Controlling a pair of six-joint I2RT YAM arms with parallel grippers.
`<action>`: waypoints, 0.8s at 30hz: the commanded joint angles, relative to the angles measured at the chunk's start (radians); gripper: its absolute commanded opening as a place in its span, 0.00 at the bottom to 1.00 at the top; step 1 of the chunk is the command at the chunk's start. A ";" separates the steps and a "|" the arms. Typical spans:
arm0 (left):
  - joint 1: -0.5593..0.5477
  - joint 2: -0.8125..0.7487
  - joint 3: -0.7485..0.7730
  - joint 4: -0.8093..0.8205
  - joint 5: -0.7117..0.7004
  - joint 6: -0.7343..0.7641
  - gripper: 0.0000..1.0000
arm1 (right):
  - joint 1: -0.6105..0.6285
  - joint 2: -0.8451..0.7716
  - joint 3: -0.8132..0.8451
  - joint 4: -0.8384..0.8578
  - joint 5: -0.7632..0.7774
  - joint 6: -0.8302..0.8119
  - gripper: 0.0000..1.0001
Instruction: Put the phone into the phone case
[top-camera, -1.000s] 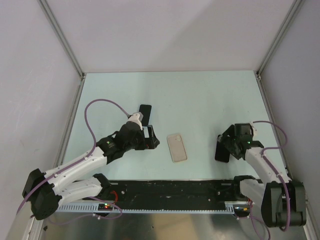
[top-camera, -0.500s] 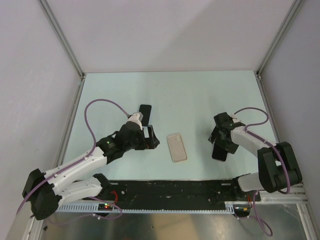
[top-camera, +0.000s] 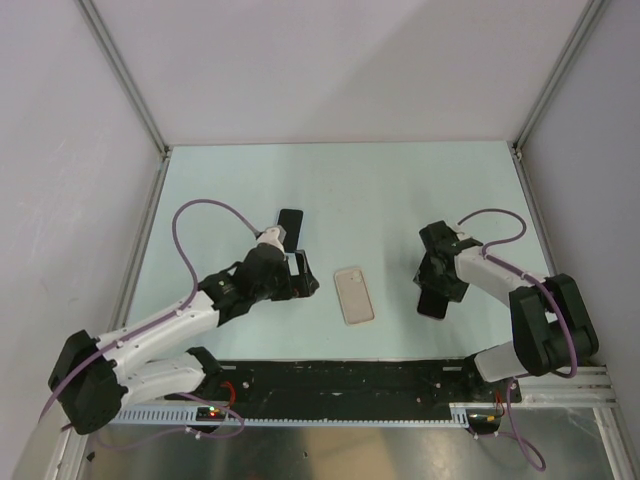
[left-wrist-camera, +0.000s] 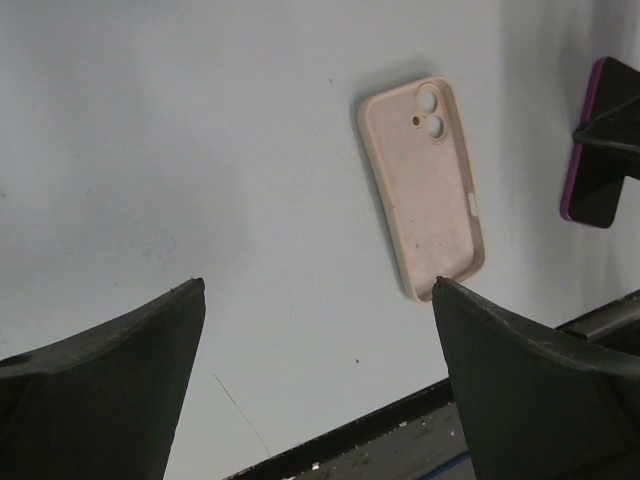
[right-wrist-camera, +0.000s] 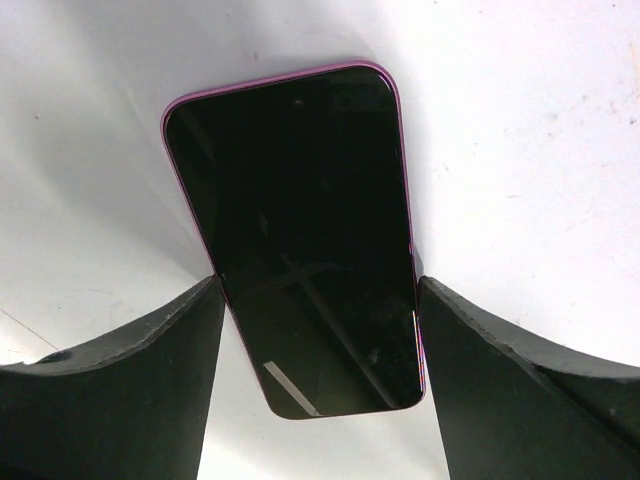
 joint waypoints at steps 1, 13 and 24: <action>0.008 0.031 -0.034 0.049 -0.043 -0.065 0.98 | 0.019 0.033 -0.008 -0.015 -0.048 -0.050 0.55; 0.008 0.161 -0.059 0.120 -0.042 -0.092 0.95 | 0.042 -0.001 0.031 0.092 -0.254 -0.133 0.46; -0.003 0.270 -0.042 0.177 -0.032 -0.117 0.77 | 0.087 -0.033 0.116 0.089 -0.400 -0.162 0.46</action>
